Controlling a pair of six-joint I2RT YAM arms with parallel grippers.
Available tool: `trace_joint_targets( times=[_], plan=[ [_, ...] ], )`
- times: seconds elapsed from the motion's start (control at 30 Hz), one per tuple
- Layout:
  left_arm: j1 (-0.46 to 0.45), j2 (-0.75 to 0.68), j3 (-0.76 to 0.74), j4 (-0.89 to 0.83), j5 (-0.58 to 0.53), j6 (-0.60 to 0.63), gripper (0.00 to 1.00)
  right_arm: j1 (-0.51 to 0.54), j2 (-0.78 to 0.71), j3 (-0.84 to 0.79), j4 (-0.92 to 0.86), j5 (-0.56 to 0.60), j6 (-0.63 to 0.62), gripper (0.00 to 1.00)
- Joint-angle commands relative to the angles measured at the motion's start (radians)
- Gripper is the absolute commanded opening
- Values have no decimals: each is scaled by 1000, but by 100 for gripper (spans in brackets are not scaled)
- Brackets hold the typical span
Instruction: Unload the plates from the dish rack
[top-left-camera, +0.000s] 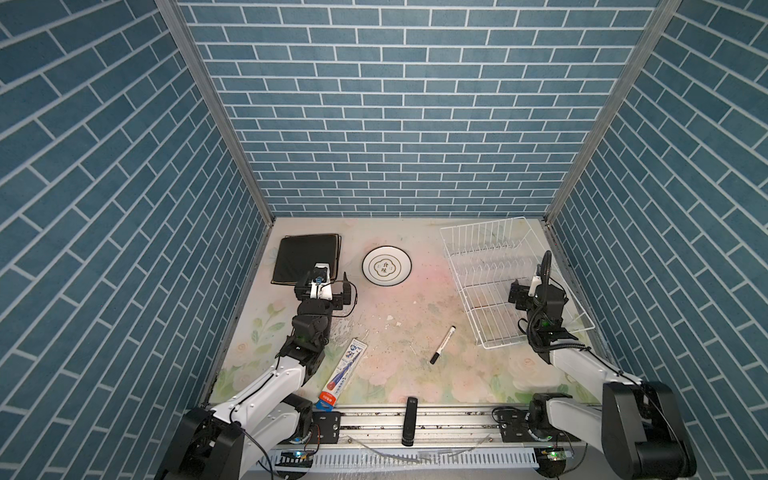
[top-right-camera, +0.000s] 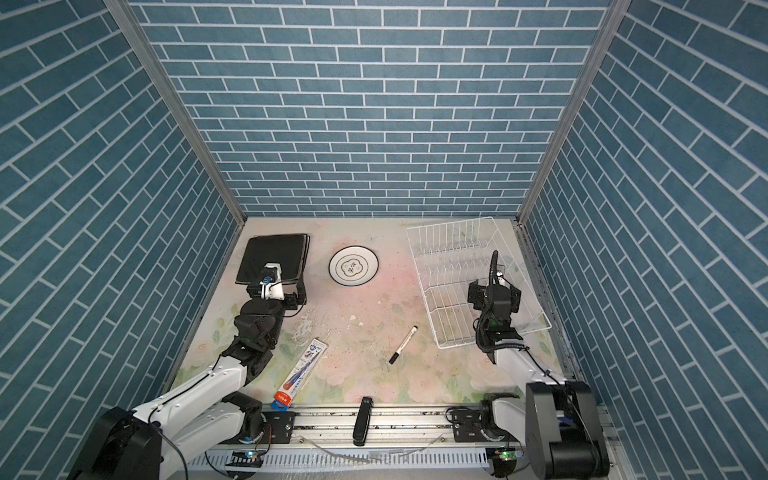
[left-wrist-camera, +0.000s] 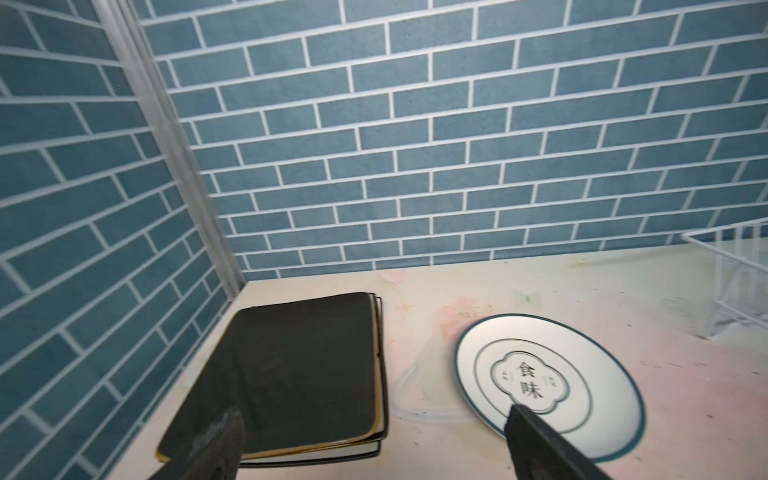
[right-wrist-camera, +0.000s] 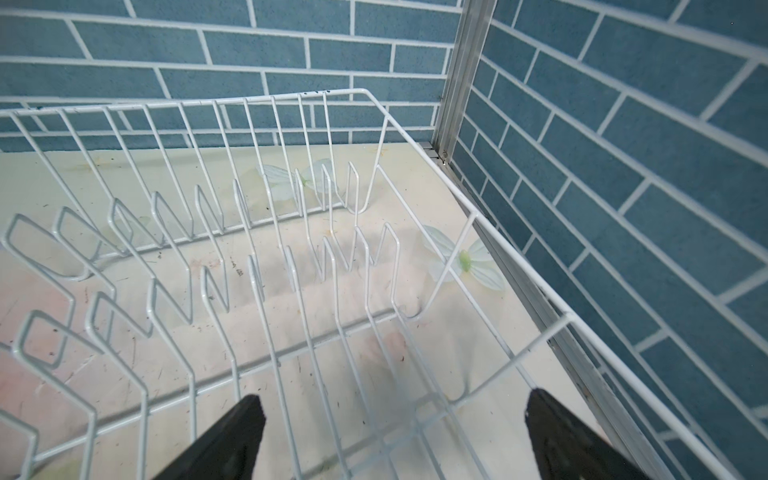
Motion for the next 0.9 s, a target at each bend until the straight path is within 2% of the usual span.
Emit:
trace_joint_targets(
  times=[0.0,0.1,0.27,0.4,0.5,0.6,0.77,0.87],
  plan=[
    [2,-51,-56,116,-187,106,100,-10,48,-19,176,10,-65,99],
    [9,-117,-96,110,-254,124,100,-24,79,-23,206,-28,-37,99],
    [50,-121,-116,43,-191,56,100,-42,124,-40,266,-103,-33,99],
    [92,-8,-153,181,-161,4,100,-42,135,-54,289,-166,-52,99],
    [141,97,-159,260,-142,-57,100,-42,215,-83,402,-193,-67,99],
    [164,167,-163,331,-123,-40,100,-44,278,-104,502,-177,-59,99],
    [220,230,-124,293,-47,-47,100,-52,286,-76,455,-182,-47,99],
    [243,311,-120,362,3,-44,100,-61,293,-62,437,-175,-36,99]
  ],
)
